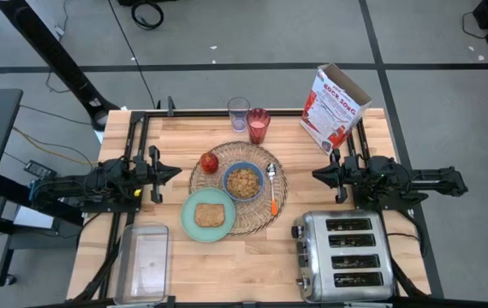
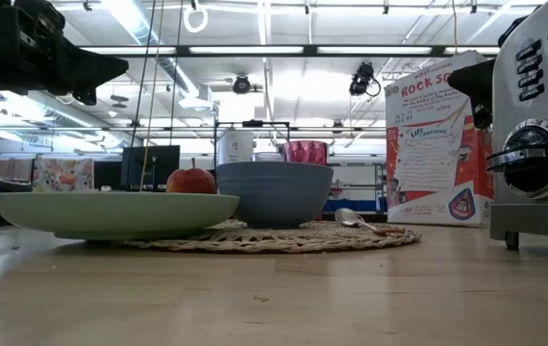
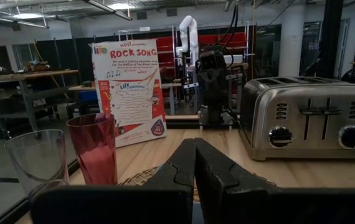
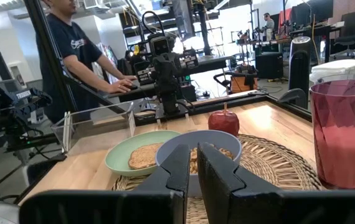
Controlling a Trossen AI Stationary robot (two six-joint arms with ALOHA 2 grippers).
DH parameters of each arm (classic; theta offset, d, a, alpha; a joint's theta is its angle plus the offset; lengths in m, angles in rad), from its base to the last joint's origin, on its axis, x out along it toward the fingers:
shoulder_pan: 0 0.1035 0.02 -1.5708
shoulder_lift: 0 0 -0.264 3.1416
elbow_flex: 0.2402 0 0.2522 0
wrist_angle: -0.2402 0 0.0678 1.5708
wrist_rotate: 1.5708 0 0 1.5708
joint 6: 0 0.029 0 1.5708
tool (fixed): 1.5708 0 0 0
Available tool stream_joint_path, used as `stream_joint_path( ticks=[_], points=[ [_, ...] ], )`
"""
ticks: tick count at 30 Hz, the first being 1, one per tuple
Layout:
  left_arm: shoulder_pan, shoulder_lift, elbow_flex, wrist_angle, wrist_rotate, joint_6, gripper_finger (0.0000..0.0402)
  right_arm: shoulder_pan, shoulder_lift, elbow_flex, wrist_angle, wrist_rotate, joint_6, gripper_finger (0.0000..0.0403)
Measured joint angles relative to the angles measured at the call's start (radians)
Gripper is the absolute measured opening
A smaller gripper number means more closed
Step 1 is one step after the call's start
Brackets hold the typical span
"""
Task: Arrange a breakfast setting
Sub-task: Return to Home Position
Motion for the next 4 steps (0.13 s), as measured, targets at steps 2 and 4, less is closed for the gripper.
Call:
stream_joint_path(
  ticks=[2, 4],
  points=[
    [0.0, 0.0, 0.0, 0.0, 0.0, 0.0, 0.0011, 0.0, 0.0, 0.0, 0.0, 0.0, 0.0, 0.0041],
    [0.0, 0.0, 0.0, 0.0, 0.0, 0.0, 0.0011, 0.0, 0.0, 0.0, 0.0, 0.0, 0.0, 0.0041]
  ],
)
